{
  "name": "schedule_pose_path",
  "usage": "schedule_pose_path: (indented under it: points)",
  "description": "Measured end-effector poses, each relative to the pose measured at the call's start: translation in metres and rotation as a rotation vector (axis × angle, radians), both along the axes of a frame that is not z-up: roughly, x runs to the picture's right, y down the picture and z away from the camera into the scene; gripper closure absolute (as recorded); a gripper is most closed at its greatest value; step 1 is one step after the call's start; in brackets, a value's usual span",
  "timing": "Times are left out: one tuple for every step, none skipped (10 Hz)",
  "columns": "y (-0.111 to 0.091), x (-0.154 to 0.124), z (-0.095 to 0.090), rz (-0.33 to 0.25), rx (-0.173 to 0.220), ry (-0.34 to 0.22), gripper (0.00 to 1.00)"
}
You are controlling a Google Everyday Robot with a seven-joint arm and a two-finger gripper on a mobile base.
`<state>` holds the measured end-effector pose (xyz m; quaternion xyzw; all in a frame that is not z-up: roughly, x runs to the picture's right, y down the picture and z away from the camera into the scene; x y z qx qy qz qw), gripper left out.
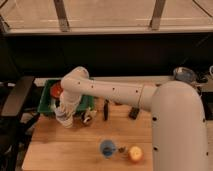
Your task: Place towel in paper cup
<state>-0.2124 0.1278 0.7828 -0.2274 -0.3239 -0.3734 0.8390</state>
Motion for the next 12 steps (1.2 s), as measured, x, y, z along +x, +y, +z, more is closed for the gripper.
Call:
schedule_pose_path:
  points:
    - [0.000, 0.001, 0.001, 0.002, 0.001, -0.001, 0.40]
    - [-0.002, 0.001, -0.002, 0.000, 0.007, -0.003, 0.40]
    - [-0.007, -0.001, -0.009, -0.010, 0.020, -0.005, 0.40]
    - [-0.010, -0.003, -0.014, -0.015, 0.032, -0.006, 0.40]
    - [-0.012, -0.002, -0.018, -0.018, 0.040, -0.005, 0.40]
    - [-0.015, -0.001, -0.023, -0.023, 0.052, -0.001, 0.40]
    - [-0.016, -0.001, -0.027, -0.027, 0.061, 0.002, 0.40]
    - [-0.020, 0.001, -0.034, -0.027, 0.077, 0.006, 0.40]
    - [-0.028, 0.008, -0.041, -0.021, 0.097, 0.018, 0.40]
    - [-0.040, 0.017, -0.055, -0.013, 0.125, 0.036, 0.40]
    - [-0.048, 0.022, -0.066, -0.012, 0.138, 0.053, 0.40]
    - [-0.051, 0.025, -0.071, -0.012, 0.143, 0.063, 0.40]
